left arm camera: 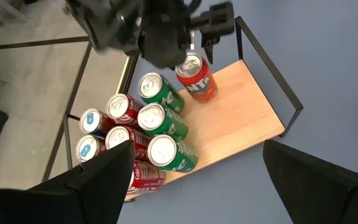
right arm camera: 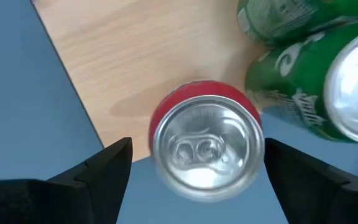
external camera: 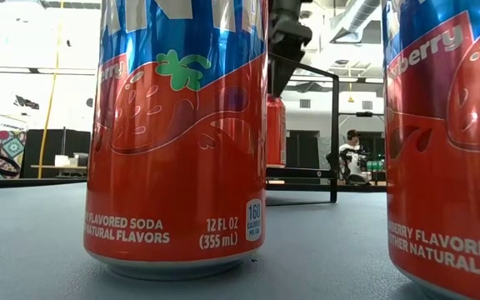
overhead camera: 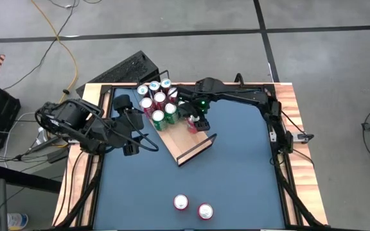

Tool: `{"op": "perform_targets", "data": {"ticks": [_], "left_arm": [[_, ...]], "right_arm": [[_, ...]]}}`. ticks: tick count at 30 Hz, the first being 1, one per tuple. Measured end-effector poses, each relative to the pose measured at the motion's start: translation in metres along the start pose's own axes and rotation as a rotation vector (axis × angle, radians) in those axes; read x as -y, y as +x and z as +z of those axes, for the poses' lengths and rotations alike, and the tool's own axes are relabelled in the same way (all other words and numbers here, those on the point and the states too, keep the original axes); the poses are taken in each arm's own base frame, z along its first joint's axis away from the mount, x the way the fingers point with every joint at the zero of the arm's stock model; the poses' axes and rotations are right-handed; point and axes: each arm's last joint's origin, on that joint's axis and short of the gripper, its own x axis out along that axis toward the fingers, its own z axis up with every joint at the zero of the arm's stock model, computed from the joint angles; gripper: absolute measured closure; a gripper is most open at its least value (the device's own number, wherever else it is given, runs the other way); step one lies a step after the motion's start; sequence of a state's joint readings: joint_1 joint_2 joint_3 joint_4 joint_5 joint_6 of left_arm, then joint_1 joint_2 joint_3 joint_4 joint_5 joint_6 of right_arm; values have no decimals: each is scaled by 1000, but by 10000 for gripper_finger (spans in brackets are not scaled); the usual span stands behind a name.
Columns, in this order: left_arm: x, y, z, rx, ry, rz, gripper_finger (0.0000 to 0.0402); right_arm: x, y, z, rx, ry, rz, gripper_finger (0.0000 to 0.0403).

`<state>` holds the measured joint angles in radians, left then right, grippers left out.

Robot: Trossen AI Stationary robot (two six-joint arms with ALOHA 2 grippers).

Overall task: Place canned beverage on shelf
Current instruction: Put the left red soda can on the shelf, then put the left red soda can on the shelf aligned with the other red soda can

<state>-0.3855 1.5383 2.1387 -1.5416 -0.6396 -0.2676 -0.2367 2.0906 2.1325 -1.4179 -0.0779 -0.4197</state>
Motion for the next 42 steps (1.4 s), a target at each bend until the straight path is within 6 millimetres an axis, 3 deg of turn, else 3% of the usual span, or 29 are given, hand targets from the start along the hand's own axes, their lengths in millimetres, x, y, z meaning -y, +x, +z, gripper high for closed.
{"op": "perform_targets", "data": {"ticks": [11,15,20,26,35,42], "left_arm": [[0,4,-2,-23,21,12,61],[7,21,-8,-91,113,9,61],[25,53,-8,-103,240,-172,61],[35,76,-9,-83,261,-325,61],[63,97,-13,-11,248,-470,61],[100,102,-10,127,46,-557,61]], "right_arm": [[-12,-57,-17,101,43,-124,58],[-24,-96,-36,177,59,-154,67],[-47,-146,-64,321,119,-182,74],[-70,-187,-93,461,232,-183,74],[-108,-216,-115,582,352,-86,74],[-165,-212,-115,502,189,69,74]]}}
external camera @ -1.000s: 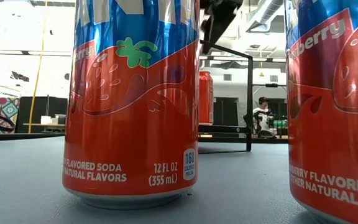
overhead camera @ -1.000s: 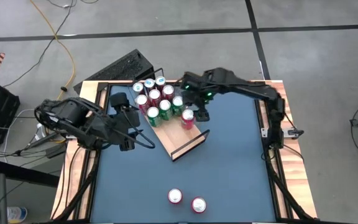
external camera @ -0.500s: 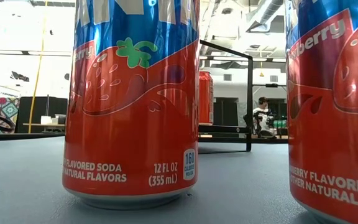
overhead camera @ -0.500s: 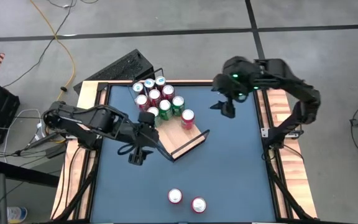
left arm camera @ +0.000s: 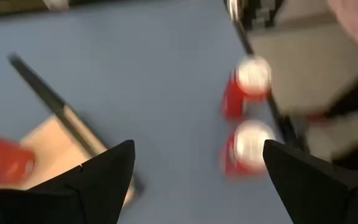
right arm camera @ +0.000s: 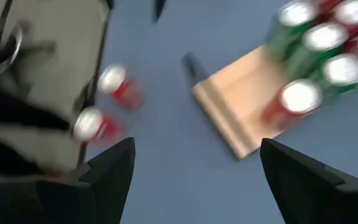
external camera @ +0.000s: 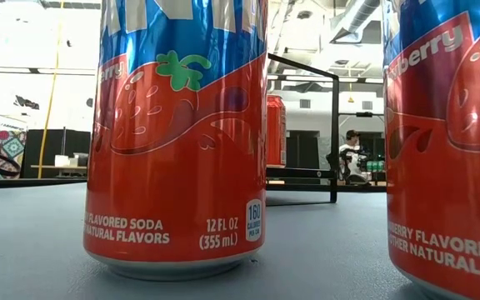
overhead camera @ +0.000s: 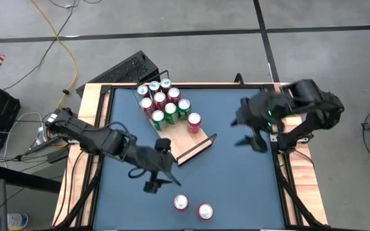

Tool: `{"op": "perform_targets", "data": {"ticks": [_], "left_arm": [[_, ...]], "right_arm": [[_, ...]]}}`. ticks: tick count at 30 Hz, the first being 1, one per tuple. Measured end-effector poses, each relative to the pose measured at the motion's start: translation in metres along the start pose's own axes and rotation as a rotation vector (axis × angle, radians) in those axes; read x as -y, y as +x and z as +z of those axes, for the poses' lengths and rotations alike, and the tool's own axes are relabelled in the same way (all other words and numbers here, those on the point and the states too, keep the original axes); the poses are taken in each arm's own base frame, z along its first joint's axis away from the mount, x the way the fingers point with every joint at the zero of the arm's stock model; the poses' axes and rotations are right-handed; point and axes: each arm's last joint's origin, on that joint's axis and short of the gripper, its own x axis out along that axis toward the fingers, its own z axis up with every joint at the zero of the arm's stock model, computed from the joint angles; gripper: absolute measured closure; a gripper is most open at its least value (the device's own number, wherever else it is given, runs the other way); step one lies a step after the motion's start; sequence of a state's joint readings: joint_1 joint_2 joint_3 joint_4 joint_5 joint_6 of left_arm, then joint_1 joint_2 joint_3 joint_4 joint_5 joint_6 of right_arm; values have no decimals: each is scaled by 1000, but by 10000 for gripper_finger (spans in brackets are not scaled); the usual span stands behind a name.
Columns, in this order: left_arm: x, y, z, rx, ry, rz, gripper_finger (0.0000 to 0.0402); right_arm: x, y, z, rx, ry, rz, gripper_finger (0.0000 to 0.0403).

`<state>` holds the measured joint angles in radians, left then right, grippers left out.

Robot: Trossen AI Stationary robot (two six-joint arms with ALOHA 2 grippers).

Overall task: Place canned beverage on shelf
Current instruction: Put the left red soda can on the shelf aligned with the other red soda can

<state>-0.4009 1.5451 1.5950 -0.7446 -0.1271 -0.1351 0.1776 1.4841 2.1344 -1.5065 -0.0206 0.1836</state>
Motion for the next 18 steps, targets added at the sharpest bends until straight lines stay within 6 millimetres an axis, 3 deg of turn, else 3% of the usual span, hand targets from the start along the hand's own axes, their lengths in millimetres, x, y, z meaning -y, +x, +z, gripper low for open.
{"op": "perform_targets", "data": {"ticks": [6,14,18], "left_arm": [[27,27,13,181,-170,152,61],[59,93,7,86,-373,228,61],[74,117,8,21,-418,243,61]], "right_arm": [[-37,0,-17,-83,-102,57,74],[-74,-11,-35,-92,-181,147,74],[-82,-15,-40,-85,-208,150,74]]}}
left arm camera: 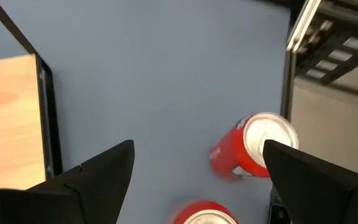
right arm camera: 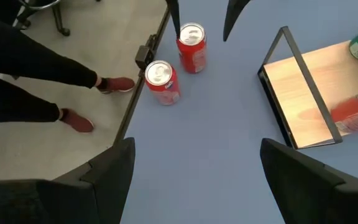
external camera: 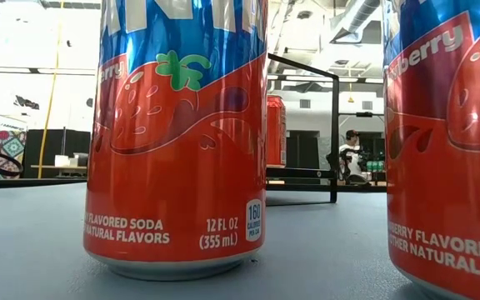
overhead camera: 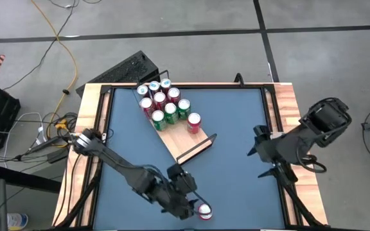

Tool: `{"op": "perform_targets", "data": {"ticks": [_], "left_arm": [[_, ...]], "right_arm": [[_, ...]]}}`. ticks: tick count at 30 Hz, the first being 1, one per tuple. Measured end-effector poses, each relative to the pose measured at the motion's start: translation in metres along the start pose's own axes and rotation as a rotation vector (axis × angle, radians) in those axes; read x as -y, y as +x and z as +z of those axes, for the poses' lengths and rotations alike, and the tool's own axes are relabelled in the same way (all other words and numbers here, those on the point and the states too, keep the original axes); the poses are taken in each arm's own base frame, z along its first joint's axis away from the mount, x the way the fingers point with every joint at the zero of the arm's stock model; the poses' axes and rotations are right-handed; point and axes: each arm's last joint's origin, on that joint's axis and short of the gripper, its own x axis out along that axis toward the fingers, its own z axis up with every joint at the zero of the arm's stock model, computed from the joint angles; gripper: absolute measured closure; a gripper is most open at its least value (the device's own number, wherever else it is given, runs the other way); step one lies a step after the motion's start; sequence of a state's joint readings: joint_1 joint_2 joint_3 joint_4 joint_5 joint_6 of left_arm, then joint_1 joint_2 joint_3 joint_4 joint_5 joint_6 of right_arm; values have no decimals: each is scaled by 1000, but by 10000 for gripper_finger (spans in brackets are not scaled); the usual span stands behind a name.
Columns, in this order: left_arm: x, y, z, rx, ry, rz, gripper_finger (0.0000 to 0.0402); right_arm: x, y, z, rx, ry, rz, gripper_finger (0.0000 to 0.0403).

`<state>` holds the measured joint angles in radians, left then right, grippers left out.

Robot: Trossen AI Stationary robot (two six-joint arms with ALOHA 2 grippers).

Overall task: Place canned beverage on shelf
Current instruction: Put the left red soda can on the shelf aligned with the other red soda can

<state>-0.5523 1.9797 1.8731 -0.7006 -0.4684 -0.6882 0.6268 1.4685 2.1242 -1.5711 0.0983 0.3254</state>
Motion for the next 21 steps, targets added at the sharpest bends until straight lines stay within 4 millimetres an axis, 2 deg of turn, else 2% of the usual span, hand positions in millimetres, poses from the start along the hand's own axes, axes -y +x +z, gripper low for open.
{"op": "perform_targets", "data": {"ticks": [4,7,11,15,21], "left_arm": [[16,6,-3,-65,40,59,61],[24,8,-6,-129,-7,122,61],[26,13,-15,-241,-143,234,61],[27,19,-23,-329,-334,270,61],[28,24,-29,-344,-575,309,61]], "right_arm": [[-7,-1,-2,5,-16,-3,74],[-11,-1,-4,4,-31,4,74],[-15,-2,-5,1,-39,17,74],[-18,-2,-6,0,-50,25,74],[-19,0,-7,-5,-55,12,74]]}}
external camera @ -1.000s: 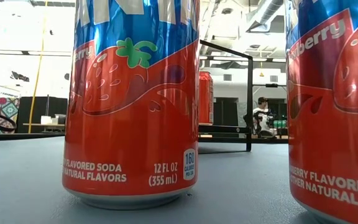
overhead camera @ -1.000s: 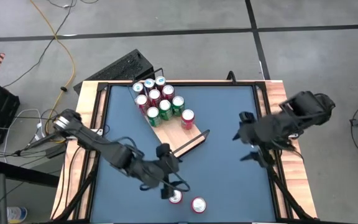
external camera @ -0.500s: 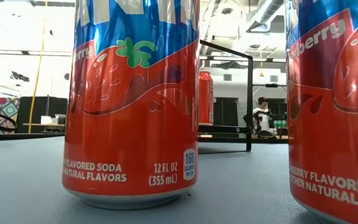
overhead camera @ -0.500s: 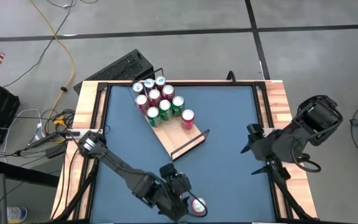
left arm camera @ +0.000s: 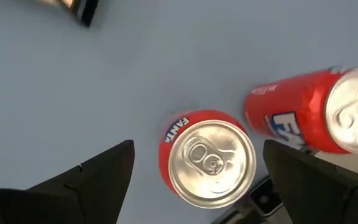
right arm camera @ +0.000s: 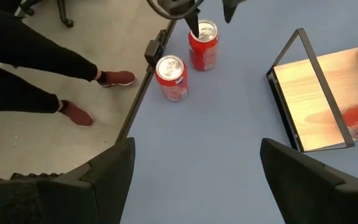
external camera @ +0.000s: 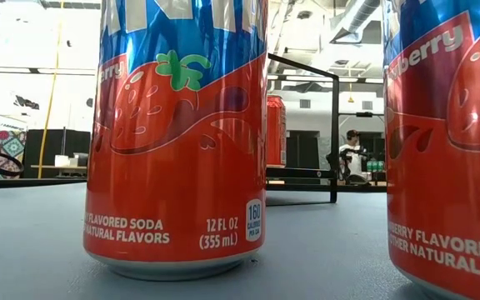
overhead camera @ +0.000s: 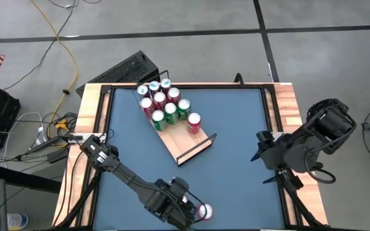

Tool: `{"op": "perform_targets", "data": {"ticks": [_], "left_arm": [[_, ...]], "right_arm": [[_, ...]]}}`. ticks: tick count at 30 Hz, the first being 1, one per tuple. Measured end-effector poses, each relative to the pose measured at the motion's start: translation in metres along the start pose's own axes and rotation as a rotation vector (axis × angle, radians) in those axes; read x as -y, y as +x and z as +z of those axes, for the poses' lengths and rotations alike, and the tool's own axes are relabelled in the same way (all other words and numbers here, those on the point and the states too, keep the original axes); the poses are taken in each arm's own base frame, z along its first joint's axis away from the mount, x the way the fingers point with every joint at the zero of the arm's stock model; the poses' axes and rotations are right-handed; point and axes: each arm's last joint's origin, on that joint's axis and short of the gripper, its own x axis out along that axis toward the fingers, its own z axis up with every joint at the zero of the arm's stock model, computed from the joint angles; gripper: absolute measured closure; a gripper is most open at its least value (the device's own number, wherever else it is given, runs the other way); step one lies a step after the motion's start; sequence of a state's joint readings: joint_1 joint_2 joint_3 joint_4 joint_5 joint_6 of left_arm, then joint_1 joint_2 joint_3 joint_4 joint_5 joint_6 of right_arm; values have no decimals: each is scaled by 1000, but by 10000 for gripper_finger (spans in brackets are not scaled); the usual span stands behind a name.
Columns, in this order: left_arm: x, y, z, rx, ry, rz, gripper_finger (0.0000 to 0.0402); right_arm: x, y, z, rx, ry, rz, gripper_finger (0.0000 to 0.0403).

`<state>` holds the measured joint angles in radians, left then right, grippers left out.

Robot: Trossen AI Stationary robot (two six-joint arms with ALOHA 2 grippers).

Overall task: Place canned beverage on shelf
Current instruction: Put the left red soda can on the shelf aligned with the other red soda can

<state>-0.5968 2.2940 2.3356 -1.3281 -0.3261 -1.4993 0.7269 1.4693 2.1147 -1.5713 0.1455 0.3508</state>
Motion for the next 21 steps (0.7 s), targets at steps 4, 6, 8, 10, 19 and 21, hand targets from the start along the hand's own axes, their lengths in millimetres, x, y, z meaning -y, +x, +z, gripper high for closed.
{"op": "perform_targets", "data": {"ticks": [4,6,8,10,19,21], "left_arm": [[0,0,0,-13,-136,1,61],[0,0,0,-20,-180,1,61],[0,0,0,-24,-222,1,61],[0,1,1,-22,-274,3,61],[3,8,1,-36,-419,-6,61],[5,14,-2,-63,-428,2,61]], "right_arm": [[0,2,0,-8,-1,-3,74],[0,2,0,-8,-1,-3,74],[0,2,0,-8,-3,-3,74],[0,2,0,-8,-9,-3,74],[0,2,0,-8,-17,-3,74],[0,2,0,-8,-21,-3,74]]}}
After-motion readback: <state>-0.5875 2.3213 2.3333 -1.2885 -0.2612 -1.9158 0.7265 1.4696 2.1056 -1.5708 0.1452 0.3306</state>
